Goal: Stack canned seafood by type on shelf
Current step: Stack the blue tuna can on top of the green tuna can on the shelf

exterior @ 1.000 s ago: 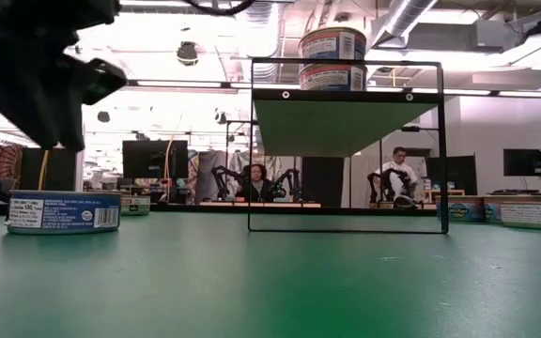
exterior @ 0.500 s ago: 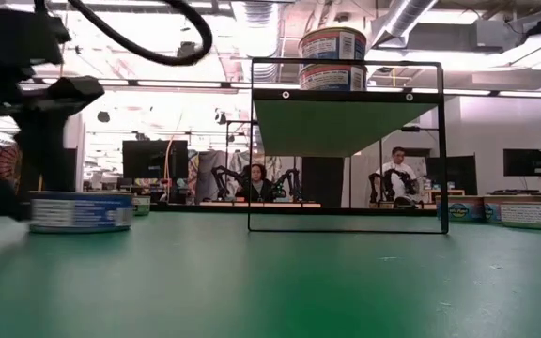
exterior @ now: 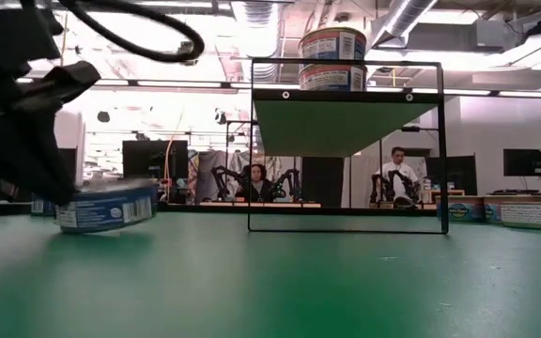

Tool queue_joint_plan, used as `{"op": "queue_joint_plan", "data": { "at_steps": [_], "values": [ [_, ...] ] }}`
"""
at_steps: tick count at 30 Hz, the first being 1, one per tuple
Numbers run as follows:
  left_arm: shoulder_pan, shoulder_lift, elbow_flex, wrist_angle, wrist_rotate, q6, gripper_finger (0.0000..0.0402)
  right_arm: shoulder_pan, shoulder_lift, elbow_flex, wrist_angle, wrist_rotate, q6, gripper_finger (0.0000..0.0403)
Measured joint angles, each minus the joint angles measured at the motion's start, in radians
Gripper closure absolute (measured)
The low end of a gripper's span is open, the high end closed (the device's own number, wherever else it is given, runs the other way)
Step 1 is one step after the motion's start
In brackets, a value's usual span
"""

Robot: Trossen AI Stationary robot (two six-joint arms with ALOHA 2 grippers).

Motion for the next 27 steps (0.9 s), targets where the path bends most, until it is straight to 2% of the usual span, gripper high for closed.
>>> {"op": "queue_joint_plan", "data": {
  "at_steps": [3, 12, 17, 19, 24, 27],
  "values": [
    [0.0, 0.009, 0.011, 0.012, 0.114, 0.002, 0.0401, 0.0, 0.0, 0.0, -0.001, 0.0, 0.007, 0.0117],
    [0.002, 0.005, 0.012, 0.0, 0.091, -0.078, 0.0401, 0.0, 0.0, 0.0, -0.004, 0.0, 0.023, 0.0117],
    [0.002, 0.001, 0.014, -0.012, 0.142, -0.136, 0.0401, 0.0, 0.0, 0.0, -0.004, 0.001, 0.026, 0.0117],
    [0.003, -0.014, 0.037, -0.081, 0.198, -0.166, 0.0401, 0.0, 0.0, 0.0, -0.004, 0.005, 0.041, 0.0117],
    [-0.013, -0.089, 0.135, -0.362, 0.211, -0.379, 0.0401, 0.0, 0.0, 0.0, -0.004, 0.006, 0.052, 0.0117],
    [-0.025, -0.134, 0.157, -0.39, 0.194, -0.592, 0.0395, 0.0, 0.0, 0.0, -0.005, 0.007, 0.058, 0.0117]
  ]
}}
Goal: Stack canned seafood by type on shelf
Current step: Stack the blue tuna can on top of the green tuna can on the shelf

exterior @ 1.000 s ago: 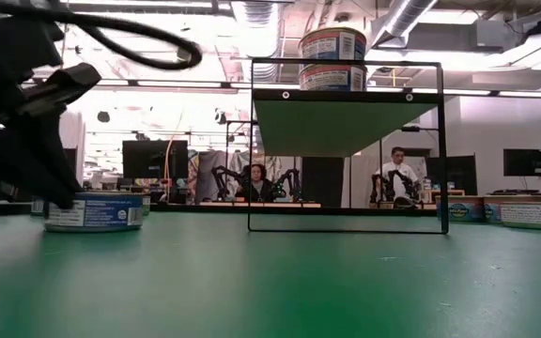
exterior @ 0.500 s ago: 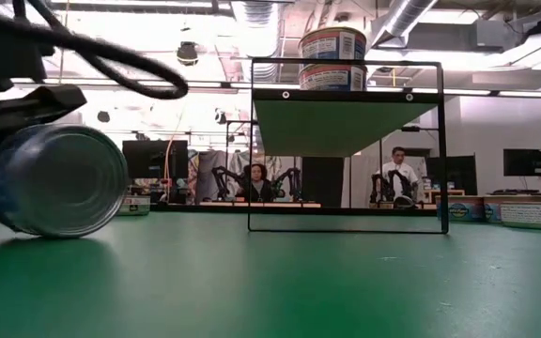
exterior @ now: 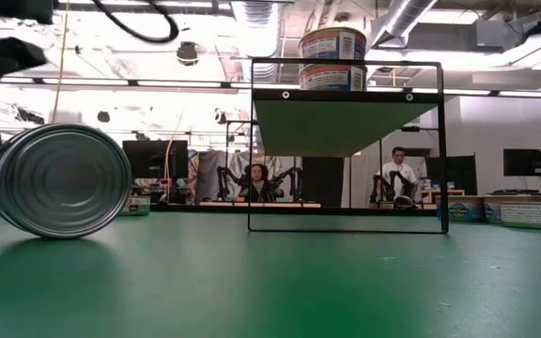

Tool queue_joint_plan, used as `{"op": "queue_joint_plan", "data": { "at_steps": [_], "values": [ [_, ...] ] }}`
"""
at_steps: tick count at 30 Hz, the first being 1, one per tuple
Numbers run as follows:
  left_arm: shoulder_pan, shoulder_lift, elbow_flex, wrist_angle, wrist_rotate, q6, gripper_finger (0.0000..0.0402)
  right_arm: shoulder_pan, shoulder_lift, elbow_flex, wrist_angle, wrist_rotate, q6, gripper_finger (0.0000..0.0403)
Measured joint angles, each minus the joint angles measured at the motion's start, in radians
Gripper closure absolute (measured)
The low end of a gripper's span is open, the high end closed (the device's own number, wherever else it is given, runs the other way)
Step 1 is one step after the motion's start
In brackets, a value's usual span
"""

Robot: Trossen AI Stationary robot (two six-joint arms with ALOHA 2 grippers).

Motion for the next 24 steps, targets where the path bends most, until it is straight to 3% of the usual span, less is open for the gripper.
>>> {"op": "queue_joint_plan", "data": {
  "at_steps": [4, 10, 18, 24],
  "values": [
    [-0.013, -0.012, 0.0, 0.051, 0.012, -0.127, 0.0353, 0.0, 0.0, 0.0, -0.004, 0.0, 0.002, 0.0117],
    [-0.022, -0.011, 0.0, 0.084, -0.013, -0.244, 0.0243, 0.0, 0.024, 0.0, -0.01, 0.0, 0.017, 0.0117],
    [-0.025, -0.011, 0.0, 0.181, -0.013, -0.243, 0.0105, -0.015, 0.034, 0.0, -0.012, -0.001, 0.028, 0.0117],
    [-0.012, -0.011, 0.0, 0.265, -0.062, -0.256, 0.0045, -0.026, 0.034, 0.0, -0.012, -0.003, 0.028, 0.0117]
  ]
}}
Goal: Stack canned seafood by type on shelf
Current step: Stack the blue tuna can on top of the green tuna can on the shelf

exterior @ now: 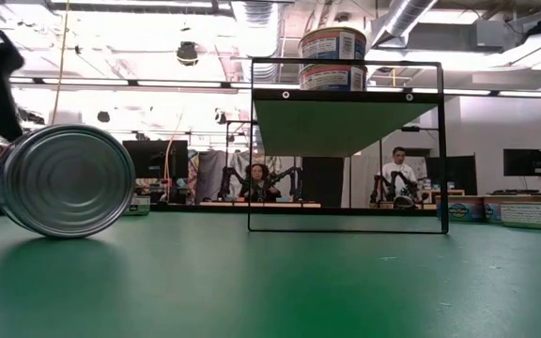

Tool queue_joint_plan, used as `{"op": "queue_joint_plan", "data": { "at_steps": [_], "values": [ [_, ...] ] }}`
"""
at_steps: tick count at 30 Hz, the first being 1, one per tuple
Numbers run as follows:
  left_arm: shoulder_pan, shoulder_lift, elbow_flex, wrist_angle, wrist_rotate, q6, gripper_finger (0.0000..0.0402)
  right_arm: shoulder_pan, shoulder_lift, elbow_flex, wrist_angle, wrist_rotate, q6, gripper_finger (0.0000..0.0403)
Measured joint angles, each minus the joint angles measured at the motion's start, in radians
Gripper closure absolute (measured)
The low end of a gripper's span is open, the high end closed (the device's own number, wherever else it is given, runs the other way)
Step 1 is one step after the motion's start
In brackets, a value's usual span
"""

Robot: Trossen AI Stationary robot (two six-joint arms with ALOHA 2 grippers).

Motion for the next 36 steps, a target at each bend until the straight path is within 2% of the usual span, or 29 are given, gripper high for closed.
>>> {"op": "queue_joint_plan", "data": {
  "at_steps": [4, 19, 23, 31, 36],
  "values": [
    [0.029, 0.0, 0.0, -0.012, -0.053, -0.003, 0.0037, 0.0, 0.0, 0.0, 0.002, 0.0, 0.0, 0.0117],
    [0.112, 0.0, -0.091, 0.102, -0.06, 0.097, 0.0051, 0.0, 0.0, 0.0, 0.002, -0.001, -0.003, 0.0117],
    [0.112, 0.0, -0.091, 0.099, -0.079, 0.147, 0.01, 0.0, 0.0, 0.0, 0.002, -0.001, -0.002, 0.0117],
    [0.116, 0.0, -0.108, 0.112, -0.114, 0.276, 0.0261, 0.0, 0.0, 0.0, 0.002, -0.001, 0.0, 0.0117],
    [0.115, -0.002, -0.125, 0.118, -0.134, 0.376, 0.0262, -0.014, 0.052, 0.0, 0.026, -0.016, -0.056, 0.0117]
  ]
}}
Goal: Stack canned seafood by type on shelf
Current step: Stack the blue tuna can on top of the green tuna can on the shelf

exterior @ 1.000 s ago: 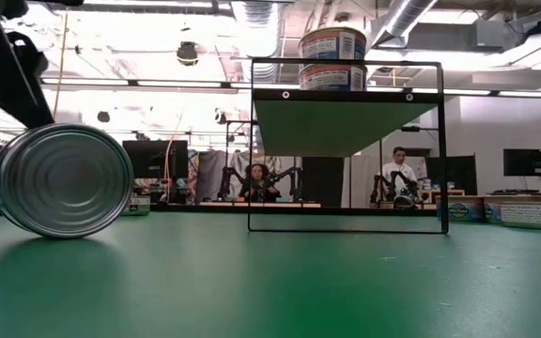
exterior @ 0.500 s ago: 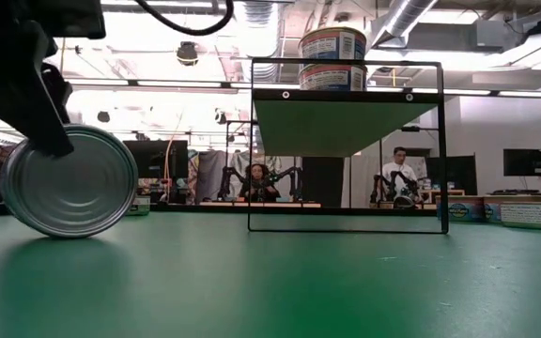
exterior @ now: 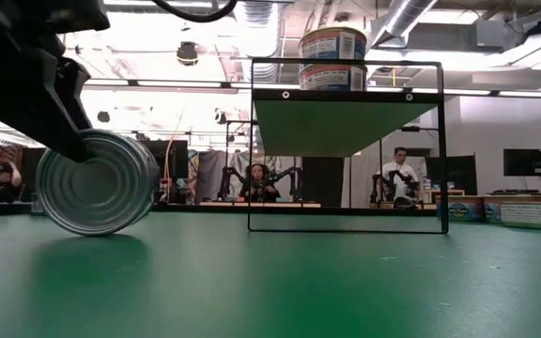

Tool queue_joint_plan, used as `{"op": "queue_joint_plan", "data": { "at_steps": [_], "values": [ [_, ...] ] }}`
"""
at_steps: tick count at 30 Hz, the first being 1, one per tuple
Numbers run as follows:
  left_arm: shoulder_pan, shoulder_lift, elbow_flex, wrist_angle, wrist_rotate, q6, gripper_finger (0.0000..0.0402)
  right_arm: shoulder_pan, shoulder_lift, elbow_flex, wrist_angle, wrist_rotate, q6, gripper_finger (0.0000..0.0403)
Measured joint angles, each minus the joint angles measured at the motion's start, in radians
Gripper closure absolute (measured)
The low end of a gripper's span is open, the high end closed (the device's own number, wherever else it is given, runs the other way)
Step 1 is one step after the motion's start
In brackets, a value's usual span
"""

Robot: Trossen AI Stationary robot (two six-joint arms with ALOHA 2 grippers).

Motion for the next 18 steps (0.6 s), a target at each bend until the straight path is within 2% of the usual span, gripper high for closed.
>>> {"op": "queue_joint_plan", "data": {
  "at_steps": [4, 12, 14, 18],
  "values": [
    [-0.03, -0.016, -0.004, 0.027, -0.079, 0.151, 0.0262, -0.03, 0.054, 0.008, 0.027, -0.013, -0.064, 0.0117],
    [-0.134, -0.066, -0.002, 0.169, -0.428, 0.516, 0.0262, -0.082, 0.163, 0.082, 0.021, -0.015, -0.187, 0.0117],
    [-0.142, -0.097, -0.002, 0.216, -0.465, 0.596, 0.0262, -0.092, 0.159, 0.106, 0.015, -0.015, -0.184, 0.0117],
    [-0.137, -0.176, -0.002, 0.324, -0.468, 0.764, 0.0262, -0.094, 0.122, 0.128, 0.013, -0.014, -0.174, 0.0117]
  ]
}}
